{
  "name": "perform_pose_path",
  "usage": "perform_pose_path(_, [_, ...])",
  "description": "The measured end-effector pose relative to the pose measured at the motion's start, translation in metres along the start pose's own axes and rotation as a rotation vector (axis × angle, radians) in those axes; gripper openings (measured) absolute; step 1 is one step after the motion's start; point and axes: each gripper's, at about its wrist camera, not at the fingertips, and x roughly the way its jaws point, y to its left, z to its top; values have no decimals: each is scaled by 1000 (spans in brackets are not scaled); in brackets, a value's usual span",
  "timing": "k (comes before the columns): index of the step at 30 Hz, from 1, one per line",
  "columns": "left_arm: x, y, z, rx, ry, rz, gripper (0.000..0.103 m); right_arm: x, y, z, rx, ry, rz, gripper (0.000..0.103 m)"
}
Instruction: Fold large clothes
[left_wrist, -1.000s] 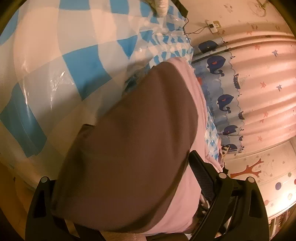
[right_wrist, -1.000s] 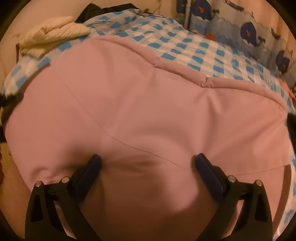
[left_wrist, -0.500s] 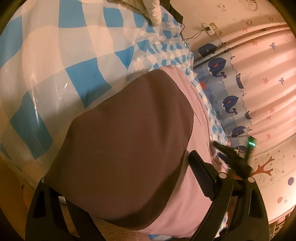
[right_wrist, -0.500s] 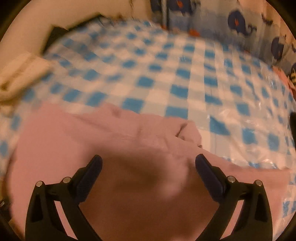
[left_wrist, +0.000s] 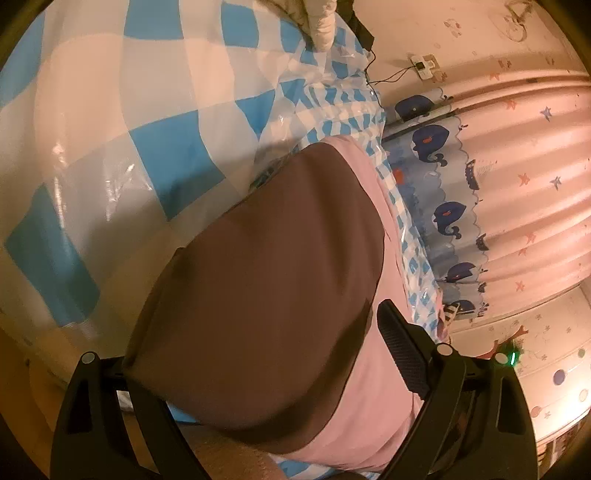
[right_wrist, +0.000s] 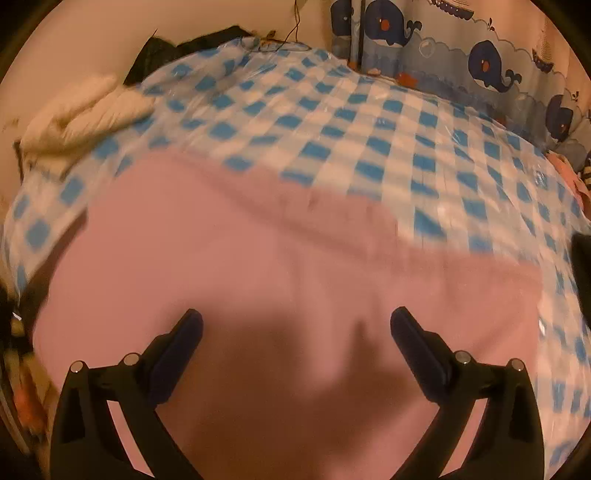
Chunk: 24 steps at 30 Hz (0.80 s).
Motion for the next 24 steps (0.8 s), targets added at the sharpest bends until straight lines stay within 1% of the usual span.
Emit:
perform_pose_path(2, [3, -1, 1, -10, -4, -5, 86, 21, 12, -23, -56, 75, -36, 98])
perform_pose_path(3, [4, -3, 1, -10, -5, -14, 86, 32, 14, -34, -60, 64, -38, 98])
perform_pose_path(4, [4, -5, 1, -9, -9, -15, 86, 34, 14, -38, -50, 46, -38, 98])
perform_pose_path(5, [3, -6, 1, -8, -10, -14, 86, 31, 11, -36, -24, 55, -34, 98])
perform_pose_path(6, [3, -8, 1, -7, -11, -15, 86, 23, 9, -33, 7, 59, -21, 97])
perform_pose_path(8, [3, -10, 0, 1, -10, -16, 85, 4, 11, -32, 16, 7, -2, 97])
perform_pose_path(9, [3, -9, 0, 2, -7, -16, 85, -8, 15, -35, 1, -25, -26, 97])
perform_pose_path(10, [4, -7, 1, -3, -3, -15, 85, -13, 18, -40, -12, -31, -41, 97])
perform_pose_path(11, [6, -6, 1, -9, 2, -11, 85, -11, 20, -45, -19, -18, -52, 97])
perform_pose_path(12, [7, -5, 1, -12, 6, -12, 85, -1, 22, -52, -32, 19, -68, 98])
perform_pose_path(13, [9, -4, 1, -21, 14, -16, 85, 7, 22, -59, -33, 22, -63, 98])
perform_pose_path(15, [11, -3, 2, -39, 21, -22, 85, 10, 23, -65, -27, 7, -61, 98])
perform_pose_path(17, [10, -6, 2, -39, 18, -34, 82, -2, 19, -59, 17, -1, -39, 97])
perform_pose_path(19, [7, -7, 2, -25, 9, -52, 73, -13, 21, -61, 19, -40, -27, 97])
perform_pose_path(20, [6, -7, 2, -22, 8, -58, 71, -13, 24, -64, 9, -31, -30, 97])
perform_pose_path(21, [6, -6, 2, -22, 6, -63, 68, -4, 27, -68, -8, -6, -33, 98])
perform_pose_path(24, [4, -8, 1, -16, -1, -74, 64, 6, 30, -77, -17, -4, -39, 98])
